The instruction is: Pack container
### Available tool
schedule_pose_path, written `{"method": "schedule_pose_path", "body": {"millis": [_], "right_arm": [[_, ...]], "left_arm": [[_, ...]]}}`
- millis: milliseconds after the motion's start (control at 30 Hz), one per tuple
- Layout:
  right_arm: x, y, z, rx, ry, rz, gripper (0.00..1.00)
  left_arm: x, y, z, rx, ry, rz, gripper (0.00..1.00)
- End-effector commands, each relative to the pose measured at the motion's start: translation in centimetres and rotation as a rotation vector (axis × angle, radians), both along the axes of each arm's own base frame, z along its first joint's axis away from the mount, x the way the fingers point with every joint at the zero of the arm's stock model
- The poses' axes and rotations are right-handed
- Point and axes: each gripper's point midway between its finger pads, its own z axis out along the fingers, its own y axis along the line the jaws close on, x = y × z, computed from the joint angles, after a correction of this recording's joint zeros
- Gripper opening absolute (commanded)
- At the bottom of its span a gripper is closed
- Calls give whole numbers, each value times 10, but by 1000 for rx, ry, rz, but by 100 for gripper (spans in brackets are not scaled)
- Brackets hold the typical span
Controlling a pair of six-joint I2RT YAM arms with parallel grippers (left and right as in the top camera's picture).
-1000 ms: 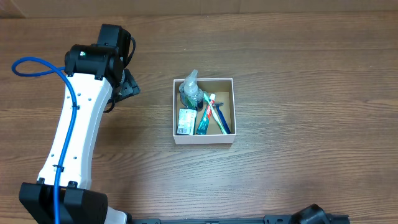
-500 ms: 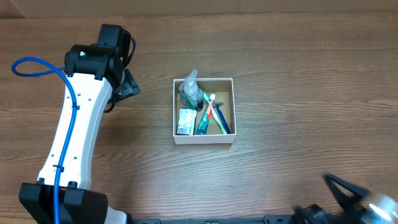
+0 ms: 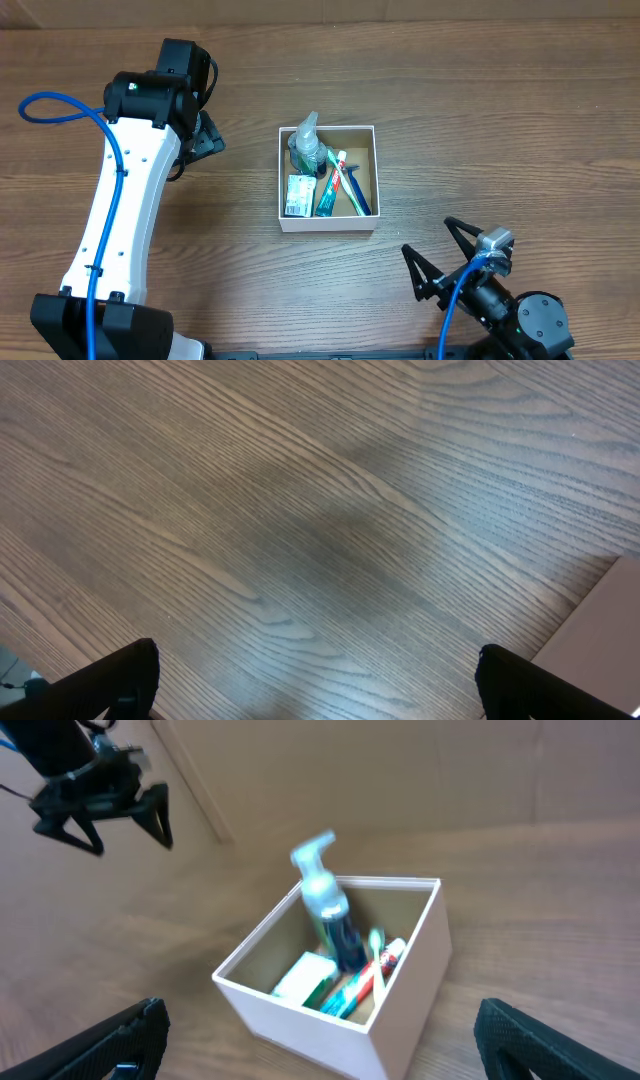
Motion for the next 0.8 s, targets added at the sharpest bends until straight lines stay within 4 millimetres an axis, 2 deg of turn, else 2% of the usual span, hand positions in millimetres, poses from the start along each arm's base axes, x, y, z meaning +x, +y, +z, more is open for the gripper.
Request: {"method": "schedule_pose_path", "body": {"millis": [0, 200, 333, 500, 767], "right_arm": [[9, -5, -11, -45, -30, -43, 100], [18, -7, -36, -75, -7, -74, 100], [26, -15, -69, -130, 42, -131, 100], [33, -24, -69, -136, 30, -191, 100], [33, -24, -69, -136, 30, -195, 100]], "left_arm": [[3, 3, 11, 7, -39, 5, 100], [3, 3, 11, 7, -39, 5, 100], [3, 3, 11, 7, -39, 5, 100], [3, 3, 11, 7, -39, 5, 100], [3, 3, 11, 7, -39, 5, 100]]}}
